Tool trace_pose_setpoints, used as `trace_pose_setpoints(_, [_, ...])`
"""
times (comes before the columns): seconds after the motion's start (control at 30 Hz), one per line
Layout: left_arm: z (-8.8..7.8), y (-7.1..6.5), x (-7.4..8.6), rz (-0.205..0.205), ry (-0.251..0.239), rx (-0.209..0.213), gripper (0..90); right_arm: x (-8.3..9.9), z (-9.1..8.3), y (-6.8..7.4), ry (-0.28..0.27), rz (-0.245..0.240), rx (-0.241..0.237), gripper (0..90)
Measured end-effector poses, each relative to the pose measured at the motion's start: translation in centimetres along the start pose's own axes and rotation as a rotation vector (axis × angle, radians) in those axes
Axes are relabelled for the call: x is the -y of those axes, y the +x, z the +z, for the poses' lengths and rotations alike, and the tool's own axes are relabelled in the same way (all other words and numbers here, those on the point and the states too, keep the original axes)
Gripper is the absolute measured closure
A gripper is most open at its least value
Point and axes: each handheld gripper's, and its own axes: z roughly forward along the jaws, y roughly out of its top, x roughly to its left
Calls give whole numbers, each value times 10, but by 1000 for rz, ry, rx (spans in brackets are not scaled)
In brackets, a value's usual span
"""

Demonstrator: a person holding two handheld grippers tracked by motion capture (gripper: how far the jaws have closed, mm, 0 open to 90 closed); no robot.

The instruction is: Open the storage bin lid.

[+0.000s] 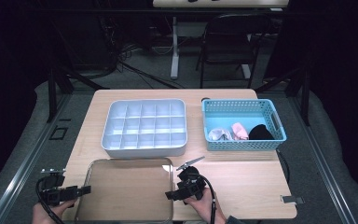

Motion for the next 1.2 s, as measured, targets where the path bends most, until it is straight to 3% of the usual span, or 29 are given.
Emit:
trace_pose_setpoints(0.17, [-4, -9, -2, 38, -35, -5, 266, 1, -7, -7, -12, 2, 2, 300])
trace_pose_setpoints(0.27, [-4, -16, -5, 69, -46, -3, 212, 0, -14, -11, -13, -21, 24, 261])
trace_pose_setpoints(0.33, [-5, -18, -7, 82, -37, 0, 178, 1, -20, -17, -43, -28, 21, 228])
trace_pose_setpoints(0.43, [-3, -23, -10, 114, -47, -12, 152, 2, -30, -22, -51, -53, 55, 190])
trace_pose_setpoints(0.77, [2, -47, -22, 231, -94, -88, 43, 6, -57, -42, -54, -106, 151, 18])
trace_pose_setpoints(0.9, [3, -56, -27, 283, -106, -111, 22, 9, -67, -52, -47, -92, 173, 0])
trace_pose_setpoints(1.07, [7, -57, -28, 284, -102, -101, 15, 14, -76, -60, -64, -66, 180, 0])
trace_pose_setpoints(1.2, [7, -53, -25, 282, -109, -101, 13, 15, -82, -64, -111, -60, 183, 0])
